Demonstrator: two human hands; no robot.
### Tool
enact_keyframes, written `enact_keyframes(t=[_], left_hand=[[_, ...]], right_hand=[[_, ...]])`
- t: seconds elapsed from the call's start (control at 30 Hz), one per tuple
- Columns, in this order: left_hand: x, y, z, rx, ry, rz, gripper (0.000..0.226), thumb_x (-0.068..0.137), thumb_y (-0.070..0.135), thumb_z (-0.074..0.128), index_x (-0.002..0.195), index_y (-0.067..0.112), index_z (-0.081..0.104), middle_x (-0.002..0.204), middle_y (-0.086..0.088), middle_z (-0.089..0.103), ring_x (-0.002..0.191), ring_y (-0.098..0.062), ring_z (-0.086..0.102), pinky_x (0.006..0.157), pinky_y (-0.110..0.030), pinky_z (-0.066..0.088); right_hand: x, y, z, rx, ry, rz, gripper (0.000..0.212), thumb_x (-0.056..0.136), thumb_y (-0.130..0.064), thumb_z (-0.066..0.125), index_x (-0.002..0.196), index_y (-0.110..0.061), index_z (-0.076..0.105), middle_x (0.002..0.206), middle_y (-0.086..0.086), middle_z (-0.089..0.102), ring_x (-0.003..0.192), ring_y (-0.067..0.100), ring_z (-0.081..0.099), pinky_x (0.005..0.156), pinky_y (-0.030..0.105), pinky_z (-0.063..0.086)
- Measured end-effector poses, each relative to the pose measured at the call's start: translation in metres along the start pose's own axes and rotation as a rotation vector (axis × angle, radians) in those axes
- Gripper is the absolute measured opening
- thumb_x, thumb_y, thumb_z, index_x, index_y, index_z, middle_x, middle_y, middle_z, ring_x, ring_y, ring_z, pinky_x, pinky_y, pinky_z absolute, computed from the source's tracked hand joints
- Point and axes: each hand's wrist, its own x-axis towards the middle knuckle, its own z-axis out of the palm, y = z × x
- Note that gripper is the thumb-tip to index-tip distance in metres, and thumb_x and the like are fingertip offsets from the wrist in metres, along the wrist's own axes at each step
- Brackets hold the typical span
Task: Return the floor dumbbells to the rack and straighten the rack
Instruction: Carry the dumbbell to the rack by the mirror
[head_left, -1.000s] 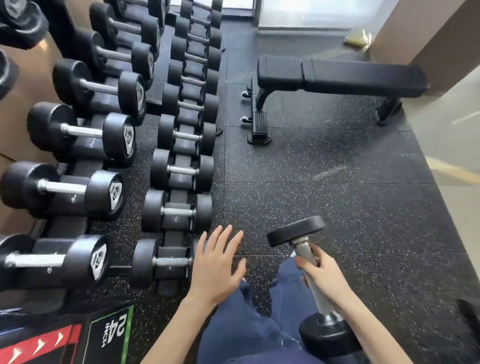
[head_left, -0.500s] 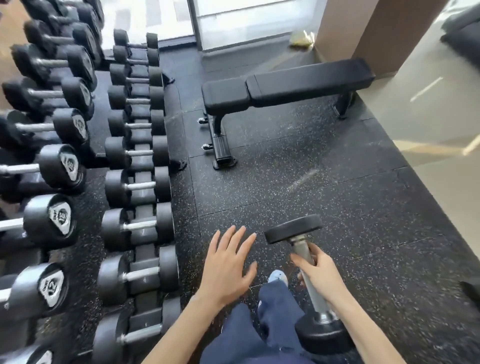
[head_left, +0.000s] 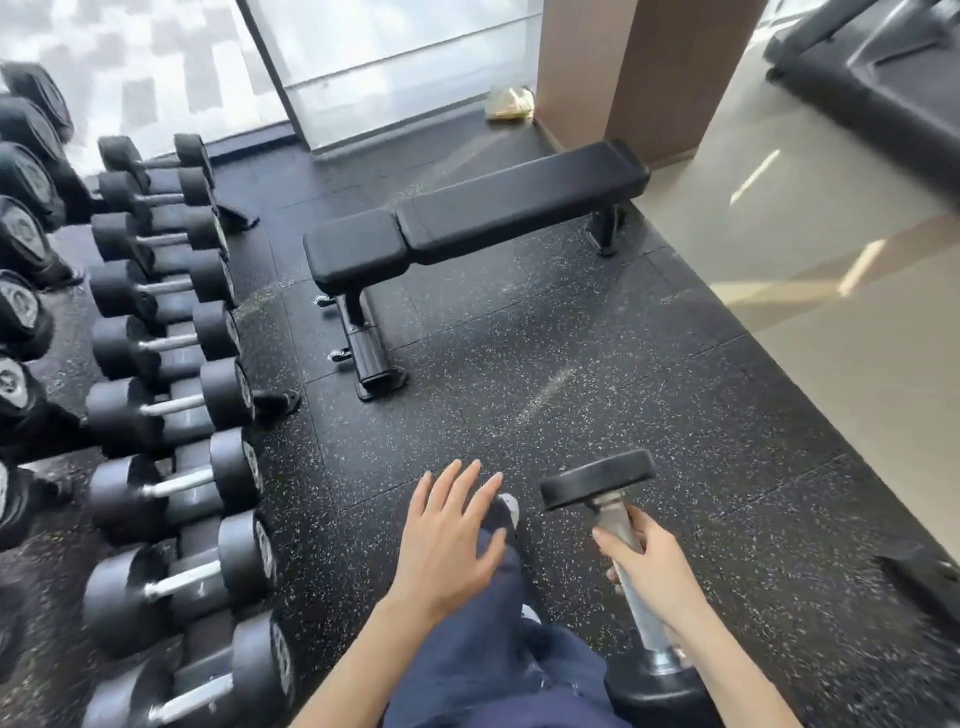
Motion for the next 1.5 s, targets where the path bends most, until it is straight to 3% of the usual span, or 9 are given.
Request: enact_keyframes(t=[0.37, 0.87, 1.13, 1.5], left_hand=[[0.182, -0.003, -0.009, -0.029, -0.015, 0.091, 0.057, 0.083, 0.047, 0.043, 0.134, 0.024, 0.05, 0.138, -0.004, 0.052, 0.13, -0.027, 0.044, 0.108, -0.043, 0.02], [0.383, 0.006, -0.035, 0.007, -0.056, 0.117, 0.058, 0.086, 0.048, 0.041, 0.139, 0.025, 0.043, 0.143, -0.004, 0.046, 0.135, -0.026, 0.037, 0.112, -0.042, 0.013], [0.512, 0.074, -0.031, 0.058, -0.073, 0.121, 0.057, 0.087, 0.049, 0.038, 0.139, 0.026, 0.042, 0.144, -0.004, 0.045, 0.136, -0.025, 0.036, 0.115, -0.047, 0.02], [0.652, 0.174, -0.016, -0.027, -0.078, 0.114, 0.057, 0.083, 0.046, 0.044, 0.134, 0.023, 0.05, 0.137, -0.005, 0.052, 0.129, -0.027, 0.046, 0.108, -0.043, 0.022]], right_hand=[[0.136, -0.082, -0.052, -0.103, 0.033, 0.036, 0.022, 0.088, -0.019, 0.061, 0.109, -0.026, 0.055, 0.086, -0.005, 0.067, 0.058, 0.011, 0.06, 0.053, 0.017, 0.047], [0.298, -0.146, -0.129, 0.022, 0.13, 0.118, 0.014, 0.088, -0.014, 0.06, 0.102, -0.015, 0.058, 0.072, 0.007, 0.062, 0.052, 0.016, 0.055, 0.052, 0.027, 0.047], [0.403, -0.191, -0.235, -0.022, 0.087, 0.09, 0.012, 0.089, -0.016, 0.059, 0.101, -0.017, 0.058, 0.071, 0.004, 0.062, 0.053, 0.015, 0.056, 0.053, 0.027, 0.048], [0.503, -0.241, -0.371, -0.09, 0.097, 0.105, 0.014, 0.09, -0.017, 0.058, 0.104, -0.016, 0.056, 0.076, 0.003, 0.062, 0.056, 0.016, 0.057, 0.056, 0.026, 0.048]])
